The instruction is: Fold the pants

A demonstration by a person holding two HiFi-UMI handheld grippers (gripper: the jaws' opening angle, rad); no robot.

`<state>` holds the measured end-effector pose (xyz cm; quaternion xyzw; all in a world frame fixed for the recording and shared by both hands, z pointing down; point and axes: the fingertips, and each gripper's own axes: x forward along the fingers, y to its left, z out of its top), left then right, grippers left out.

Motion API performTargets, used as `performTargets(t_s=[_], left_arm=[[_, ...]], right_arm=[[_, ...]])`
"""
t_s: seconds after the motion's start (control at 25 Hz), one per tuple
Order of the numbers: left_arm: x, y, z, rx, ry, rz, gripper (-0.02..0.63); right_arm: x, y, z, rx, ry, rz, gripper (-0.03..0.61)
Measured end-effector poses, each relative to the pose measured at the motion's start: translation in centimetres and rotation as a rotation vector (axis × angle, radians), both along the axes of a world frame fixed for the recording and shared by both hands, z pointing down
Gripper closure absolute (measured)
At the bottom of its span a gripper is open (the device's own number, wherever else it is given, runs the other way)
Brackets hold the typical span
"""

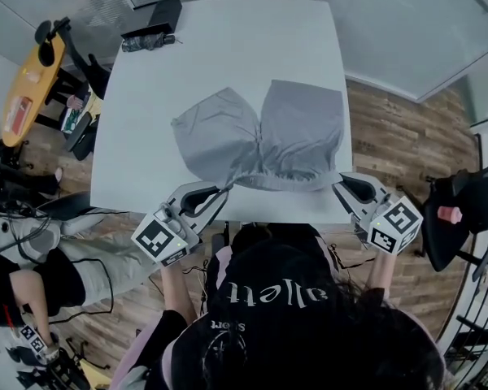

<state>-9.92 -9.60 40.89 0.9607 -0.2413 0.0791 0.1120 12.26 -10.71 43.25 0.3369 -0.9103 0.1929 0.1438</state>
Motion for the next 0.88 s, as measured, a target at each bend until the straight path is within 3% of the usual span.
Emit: performTargets(t_s=[0.36, 0.6, 0.88], left_arm=[[-1.1, -1.3, -0.2, 0.019, -0.029, -0.006, 0.563], [-1.1, -3.5, -0.3, 0.056, -0.074, 0.004, 0.563], [-3.1, -8.6, 1.3, 0.025, -0.105, 0.005, 0.563]], right_arm=[[0.8, -1.2, -1.2, 0.012, -0.013, 0.036, 0.534], [1.7, -4.2, -1.9, 0.041, -0.008, 0.064, 0.534], [0.6, -10.4, -0.9, 0.005, 0.013, 0.055, 0.534]])
